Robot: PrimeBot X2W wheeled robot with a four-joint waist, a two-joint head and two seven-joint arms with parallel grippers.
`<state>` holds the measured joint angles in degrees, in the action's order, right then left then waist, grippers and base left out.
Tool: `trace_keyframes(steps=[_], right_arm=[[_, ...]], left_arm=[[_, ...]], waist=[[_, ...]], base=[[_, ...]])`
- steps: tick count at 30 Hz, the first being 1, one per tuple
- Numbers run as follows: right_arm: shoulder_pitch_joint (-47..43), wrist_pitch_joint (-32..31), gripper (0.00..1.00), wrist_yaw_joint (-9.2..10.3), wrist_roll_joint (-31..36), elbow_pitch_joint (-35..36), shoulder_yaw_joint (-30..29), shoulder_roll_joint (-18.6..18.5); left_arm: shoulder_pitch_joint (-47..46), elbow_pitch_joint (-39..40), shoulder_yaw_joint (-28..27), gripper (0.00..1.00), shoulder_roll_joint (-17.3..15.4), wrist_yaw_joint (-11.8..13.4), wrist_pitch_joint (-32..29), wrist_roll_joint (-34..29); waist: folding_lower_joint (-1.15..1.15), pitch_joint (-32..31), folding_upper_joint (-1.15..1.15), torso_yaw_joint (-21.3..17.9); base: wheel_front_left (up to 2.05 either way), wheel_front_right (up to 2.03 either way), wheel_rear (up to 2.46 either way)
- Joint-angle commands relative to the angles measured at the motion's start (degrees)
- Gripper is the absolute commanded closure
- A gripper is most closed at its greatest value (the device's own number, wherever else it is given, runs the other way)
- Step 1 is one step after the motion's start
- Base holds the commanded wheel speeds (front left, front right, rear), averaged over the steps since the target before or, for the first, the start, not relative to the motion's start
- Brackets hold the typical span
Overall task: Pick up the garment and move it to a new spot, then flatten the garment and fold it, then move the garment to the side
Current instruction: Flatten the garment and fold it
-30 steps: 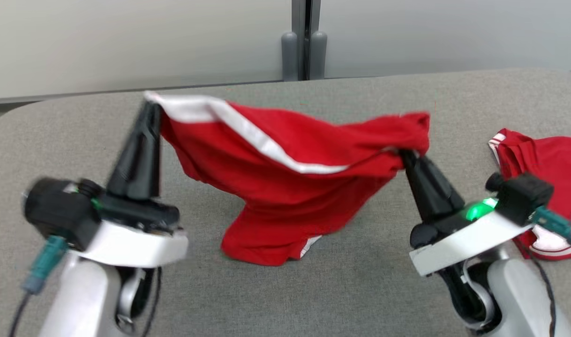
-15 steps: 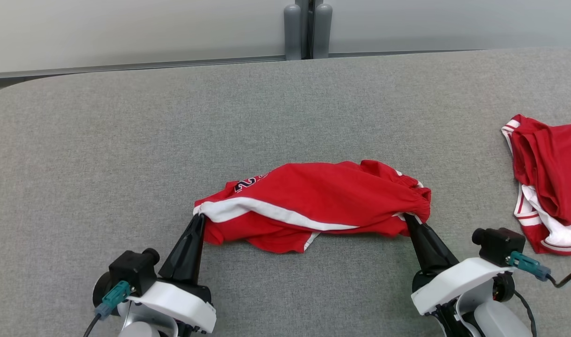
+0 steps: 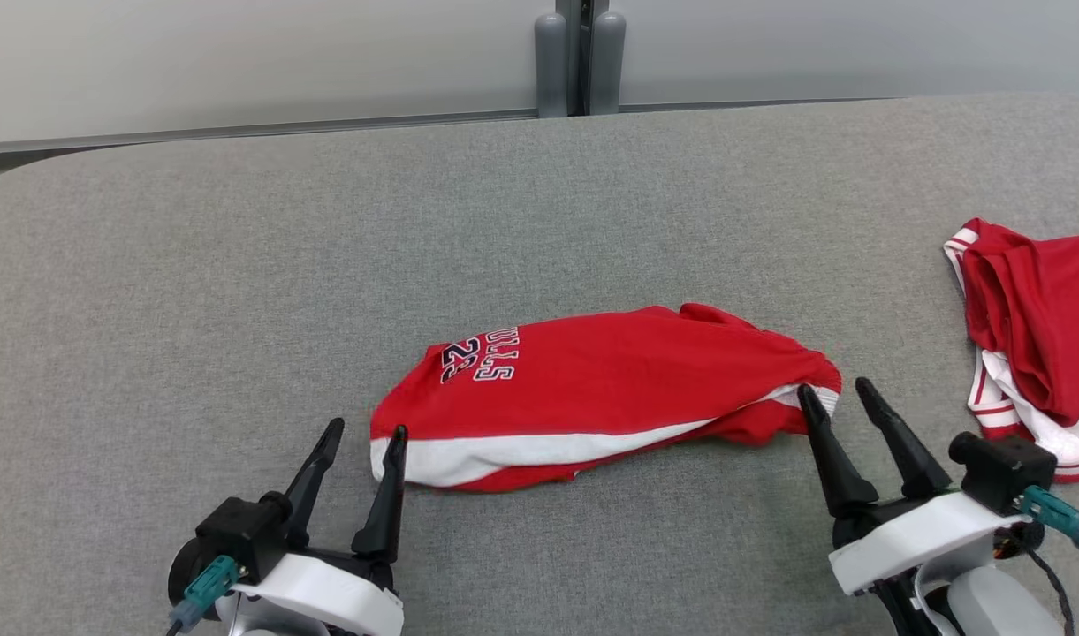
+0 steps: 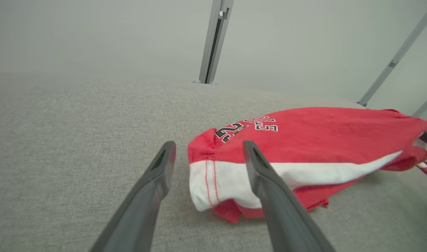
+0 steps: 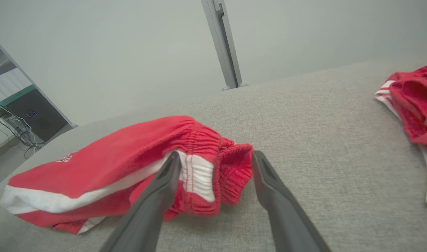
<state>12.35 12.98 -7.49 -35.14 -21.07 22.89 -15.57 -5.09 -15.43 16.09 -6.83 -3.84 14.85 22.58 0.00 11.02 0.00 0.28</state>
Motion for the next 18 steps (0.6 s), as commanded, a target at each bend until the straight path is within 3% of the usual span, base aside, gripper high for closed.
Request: trace_keyframes(steps=[1,9,18], right_arm=[[-0.8,0.5,0.0,-0.01,0.9,1.2,-0.7,-0.3],[-6.6,0.1,0.0,-0.01,11.8,12.9,-8.7,-0.2],[-14.8,-2.6,0.0,-0.01,23.6,25.8,-15.5,4.4]], left_arm=[[0.6,0.8,-0.6,0.0,-0.3,0.5,0.2,-0.5],[2.9,8.4,-4.2,0.0,-0.2,2.9,0.3,-1.8],[7.7,15.2,-7.5,0.0,0.4,6.2,0.4,-6.0]], waist=[[0.0,-0.1,0.0,0.0],[0.0,-1.0,0.0,0.0],[0.0,-4.2,0.0,0.1]], base=[[0.0,0.0,0.0],[0.0,0.0,0.0],[0.0,0.0,0.0]])
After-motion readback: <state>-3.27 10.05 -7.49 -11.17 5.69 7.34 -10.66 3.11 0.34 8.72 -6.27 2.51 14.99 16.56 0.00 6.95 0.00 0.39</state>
